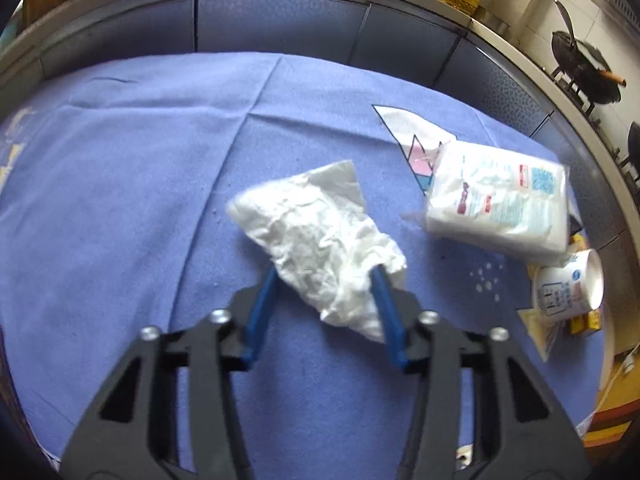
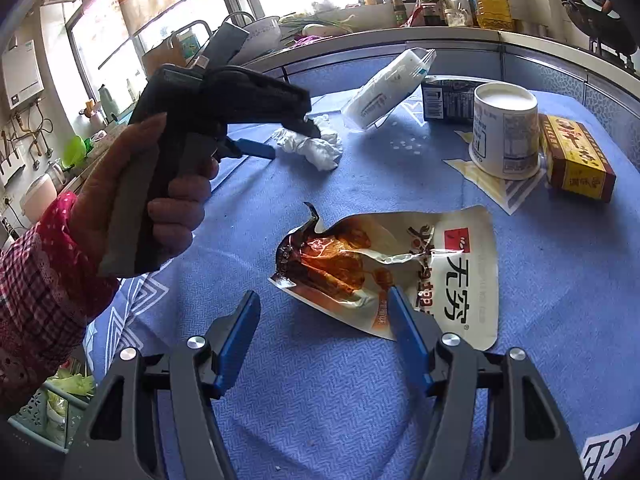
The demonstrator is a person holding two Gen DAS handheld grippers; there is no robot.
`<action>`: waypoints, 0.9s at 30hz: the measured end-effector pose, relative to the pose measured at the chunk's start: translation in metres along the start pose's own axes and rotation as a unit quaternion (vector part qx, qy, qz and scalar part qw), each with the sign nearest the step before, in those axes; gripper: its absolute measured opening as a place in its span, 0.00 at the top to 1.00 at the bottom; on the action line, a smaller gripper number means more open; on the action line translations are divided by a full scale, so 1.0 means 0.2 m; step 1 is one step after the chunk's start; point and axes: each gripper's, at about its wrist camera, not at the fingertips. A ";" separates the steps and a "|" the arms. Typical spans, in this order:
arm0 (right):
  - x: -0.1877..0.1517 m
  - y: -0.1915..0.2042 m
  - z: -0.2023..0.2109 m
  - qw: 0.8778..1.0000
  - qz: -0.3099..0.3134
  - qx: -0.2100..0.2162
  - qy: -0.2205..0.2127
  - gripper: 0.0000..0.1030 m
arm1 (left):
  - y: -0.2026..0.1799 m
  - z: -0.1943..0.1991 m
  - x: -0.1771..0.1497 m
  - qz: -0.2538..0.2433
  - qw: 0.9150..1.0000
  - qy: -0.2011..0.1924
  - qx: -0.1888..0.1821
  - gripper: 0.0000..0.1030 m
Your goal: Collect trash
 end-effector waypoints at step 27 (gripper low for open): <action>0.07 -0.47 0.20 0.981 -0.181 -0.060 -0.044 0.29 | 0.25 0.61 -0.69 -0.100 0.993 -0.040 0.041 0.45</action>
Point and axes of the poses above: each gripper's, at about its wrist camera, not at the fingertips, and z roughly against the way its jaws point, y to its left, x to its top, and after that the axes turned 12 degrees about -y, right-handed
